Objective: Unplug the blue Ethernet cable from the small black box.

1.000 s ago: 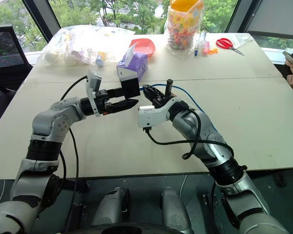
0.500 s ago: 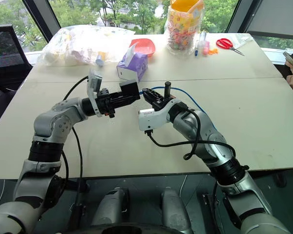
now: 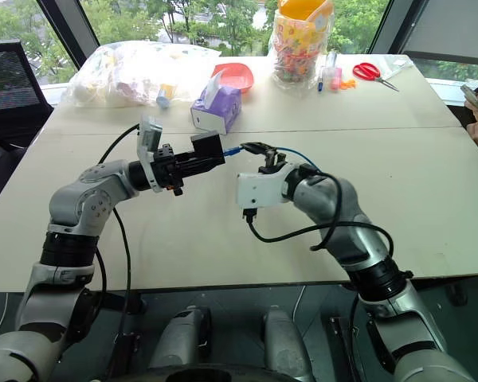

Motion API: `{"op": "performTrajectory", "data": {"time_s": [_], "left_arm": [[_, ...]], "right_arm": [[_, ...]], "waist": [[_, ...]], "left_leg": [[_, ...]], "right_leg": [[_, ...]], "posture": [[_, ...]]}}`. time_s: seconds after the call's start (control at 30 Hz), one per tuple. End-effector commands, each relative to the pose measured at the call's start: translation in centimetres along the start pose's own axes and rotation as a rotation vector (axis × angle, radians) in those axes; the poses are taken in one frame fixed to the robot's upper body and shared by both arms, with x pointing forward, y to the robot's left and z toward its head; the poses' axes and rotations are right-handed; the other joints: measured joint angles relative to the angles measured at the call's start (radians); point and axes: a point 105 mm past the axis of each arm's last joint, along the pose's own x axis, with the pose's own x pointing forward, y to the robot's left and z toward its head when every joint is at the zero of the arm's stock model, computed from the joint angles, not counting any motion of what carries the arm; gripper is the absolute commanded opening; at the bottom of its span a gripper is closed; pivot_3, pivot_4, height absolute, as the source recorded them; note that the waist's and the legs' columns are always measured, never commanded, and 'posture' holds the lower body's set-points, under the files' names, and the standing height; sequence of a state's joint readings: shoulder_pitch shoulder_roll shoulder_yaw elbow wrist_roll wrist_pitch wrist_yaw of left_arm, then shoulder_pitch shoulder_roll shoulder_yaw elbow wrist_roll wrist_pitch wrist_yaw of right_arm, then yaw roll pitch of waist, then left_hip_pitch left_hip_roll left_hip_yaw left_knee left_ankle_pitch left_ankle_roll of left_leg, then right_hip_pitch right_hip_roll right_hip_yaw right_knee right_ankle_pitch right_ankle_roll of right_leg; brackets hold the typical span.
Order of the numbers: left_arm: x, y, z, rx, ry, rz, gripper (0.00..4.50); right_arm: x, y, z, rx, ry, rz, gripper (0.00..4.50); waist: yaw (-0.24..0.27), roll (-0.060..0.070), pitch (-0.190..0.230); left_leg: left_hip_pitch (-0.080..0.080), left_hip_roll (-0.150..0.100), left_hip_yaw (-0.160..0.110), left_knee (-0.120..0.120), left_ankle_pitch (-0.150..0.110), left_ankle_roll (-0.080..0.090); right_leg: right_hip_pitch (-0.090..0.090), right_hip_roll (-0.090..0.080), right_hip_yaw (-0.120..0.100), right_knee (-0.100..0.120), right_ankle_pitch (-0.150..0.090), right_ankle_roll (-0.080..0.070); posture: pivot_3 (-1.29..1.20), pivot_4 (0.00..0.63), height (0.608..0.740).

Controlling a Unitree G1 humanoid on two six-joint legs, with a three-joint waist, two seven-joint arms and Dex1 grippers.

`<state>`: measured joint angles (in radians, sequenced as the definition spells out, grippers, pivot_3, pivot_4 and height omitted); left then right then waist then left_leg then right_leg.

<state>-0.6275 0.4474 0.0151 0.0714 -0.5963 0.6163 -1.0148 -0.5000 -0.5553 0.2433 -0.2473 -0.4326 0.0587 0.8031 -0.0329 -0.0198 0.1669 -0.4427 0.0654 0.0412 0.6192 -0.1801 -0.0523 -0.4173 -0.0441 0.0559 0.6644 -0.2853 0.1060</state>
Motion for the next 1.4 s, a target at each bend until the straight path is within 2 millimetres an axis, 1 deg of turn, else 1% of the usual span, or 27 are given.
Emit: {"op": "performTrajectory", "data": {"time_s": [0.03,0.07,0.17,0.2,0.23,0.27,0.37,0.47,0.6,0.63,0.67,0.73,0.83,1.0,1.13,1.3,1.33,1.37,1.4], "left_arm": [[-0.8,-1.1,1.4,0.071,-0.006,-0.088,0.52],[-0.9,-1.3,1.4,0.074,0.002,-0.103,0.52],[-1.5,-2.2,1.5,0.092,0.034,-0.181,0.52],[-1.7,-2.4,1.4,0.096,0.048,-0.203,0.52],[-1.9,-2.7,1.6,0.100,0.062,-0.230,0.52],[-2.2,-3.0,1.8,0.101,0.073,-0.252,0.52],[-2.4,-3.3,2.2,0.103,0.089,-0.280,0.52],[-2.5,-3.4,2.9,0.108,0.092,-0.292,0.52],[-2.2,-3.4,3.5,0.111,0.075,-0.293,0.52],[-2.2,-3.4,3.5,0.110,0.075,-0.292,0.52],[-2.2,-3.4,3.6,0.110,0.072,-0.291,0.52],[-2.1,-3.3,3.6,0.116,0.066,-0.286,0.52],[-2.1,-3.3,3.6,0.121,0.061,-0.280,0.52],[-2.1,-3.3,3.4,0.120,0.064,-0.278,0.52],[-2.0,-3.1,3.1,0.133,0.069,-0.268,0.52],[-2.0,-3.1,3.1,0.136,0.068,-0.266,0.52],[-2.0,-3.1,3.1,0.137,0.068,-0.265,0.52],[-2.0,-3.1,3.1,0.137,0.069,-0.263,0.52],[-2.1,-3.0,3.0,0.137,0.069,-0.261,0.52]], "right_arm": [[-2.1,-0.5,0.0,0.151,-0.040,0.158,4.44],[-2.5,-0.4,0.1,0.186,-0.050,0.197,4.44],[-3.7,-1.5,2.1,0.447,-0.197,0.313,4.44],[-4.0,-1.8,2.5,0.513,-0.228,0.354,4.44],[-4.0,-2.5,2.8,0.613,-0.273,0.381,4.44],[-4.0,-3.3,3.1,0.702,-0.313,0.393,4.44],[-3.6,-4.8,3.2,0.857,-0.361,0.403,4.44],[-2.9,-5.1,2.9,0.980,-0.377,0.443,4.44],[-2.0,-4.3,3.2,1.009,-0.376,0.497,4.44],[-2.0,-4.3,3.3,1.009,-0.379,0.504,3.94],[-2.0,-4.2,3.4,1.016,-0.388,0.513,3.66],[-1.7,-4.1,3.8,1.027,-0.396,0.522,2.64],[-1.4,-4.2,4.3,1.049,-0.415,0.530,2.64],[-1.6,-4.2,5.0,1.057,-0.435,0.551,2.64],[-1.8,-4.5,6.2,1.083,-0.485,0.578,2.64],[-1.8,-4.2,6.4,1.072,-0.479,0.585,2.64],[-1.8,-4.2,6.5,1.070,-0.480,0.585,2.10],[-1.8,-4.1,6.6,1.068,-0.481,0.590,1.80],[-1.7,-4.0,6.7,1.067,-0.482,0.594,1.27]], "waist": [[0.001,0.000,0.000],[0.001,0.000,0.000],[-0.002,0.000,0.001],[-0.007,0.000,0.001],[-0.010,0.000,0.001],[-0.012,0.000,0.001],[-0.009,0.000,0.001],[-0.002,0.000,0.001],[0.012,0.000,0.001],[0.014,0.000,0.001],[0.015,0.000,0.001],[0.016,0.000,0.001],[0.015,0.000,0.001],[0.018,0.000,0.001],[0.018,0.000,0.001],[0.017,0.000,0.001],[0.017,0.000,0.001],[0.017,0.000,0.001],[0.017,0.000,0.001]], "left_leg": [[0.000,0.000,0.000,0.000,0.000,0.000],[0.000,0.000,0.000,0.000,0.000,0.000],[0.000,0.000,0.000,0.000,0.000,0.000],[0.000,0.000,-0.001,0.000,0.000,0.000],[0.000,0.001,-0.001,0.000,0.000,0.000],[0.000,0.001,-0.002,0.000,0.000,0.000],[0.000,0.001,-0.003,0.000,0.000,0.000],[0.000,0.001,-0.003,0.000,0.000,0.000],[-0.001,0.000,-0.003,0.001,-0.001,0.001],[-0.001,0.000,-0.003,0.001,-0.001,0.002],[-0.001,0.000,-0.003,0.001,-0.001,0.002],[-0.002,0.000,-0.003,0.001,-0.001,0.002],[-0.002,0.000,-0.003,0.001,-0.001,0.002],[-0.002,0.000,-0.003,0.001,-0.001,0.002],[-0.002,0.000,-0.003,0.001,-0.001,0.002],[-0.002,0.000,-0.003,0.001,-0.001,0.002],[-0.002,0.000,-0.003,0.001,-0.001,0.002],[-0.002,0.000,-0.003,0.001,-0.001,0.002],[-0.002,0.000,-0.003,0.001,-0.001,0.002]], "right_leg": [[0.000,0.000,0.000,0.000,0.000,0.000],[0.000,0.000,0.000,0.000,0.000,0.000],[0.000,0.000,0.000,0.000,0.000,0.000],[0.000,0.000,0.000,0.000,0.000,0.000],[0.000,0.000,0.000,0.000,0.000,0.000],[0.000,0.001,-0.001,0.000,0.000,0.000],[0.001,0.001,-0.002,0.000,0.000,-0.001],[0.001,0.000,-0.003,0.000,-0.002,-0.003],[0.000,-0.001,-0.003,0.000,-0.002,-0.003],[0.000,0.000,-0.003,0.000,-0.001,-0.002],[0.000,0.000,-0.003,0.000,0.000,-0.001],[-0.001,0.000,-0.003,0.000,0.000,0.000],[-0.001,0.000,-0.003,0.000,0.000,0.000],[-0.001,0.000,-0.003,0.000,0.000,0.000],[-0.001,0.000,-0.003,0.000,0.000,0.000],[-0.001,0.000,-0.003,0.000,0.000,0.000],[-0.001,0.000,-0.003,0.000,0.000,0.000],[-0.001,0.000,-0.003,0.000,0.000,0.000],[-0.001,0.000,-0.003,0.000,0.000,-0.001]], "posture": [[0.00,0.150,0.735],[0.00,0.150,0.735],[0.00,0.150,0.735],[0.00,0.150,0.735],[0.00,0.150,0.735],[0.00,0.150,0.735],[0.00,0.150,0.735],[0.00,0.150,0.735],[0.00,0.150,0.735],[0.00,0.150,0.735],[0.00,0.150,0.735],[0.00,0.150,0.735],[0.00,0.150,0.735],[0.00,0.150,0.735],[0.00,0.150,0.735],[0.00,0.150,0.735],[0.00,0.150,0.735],[0.00,0.150,0.735],[0.00,0.150,0.735]]}}
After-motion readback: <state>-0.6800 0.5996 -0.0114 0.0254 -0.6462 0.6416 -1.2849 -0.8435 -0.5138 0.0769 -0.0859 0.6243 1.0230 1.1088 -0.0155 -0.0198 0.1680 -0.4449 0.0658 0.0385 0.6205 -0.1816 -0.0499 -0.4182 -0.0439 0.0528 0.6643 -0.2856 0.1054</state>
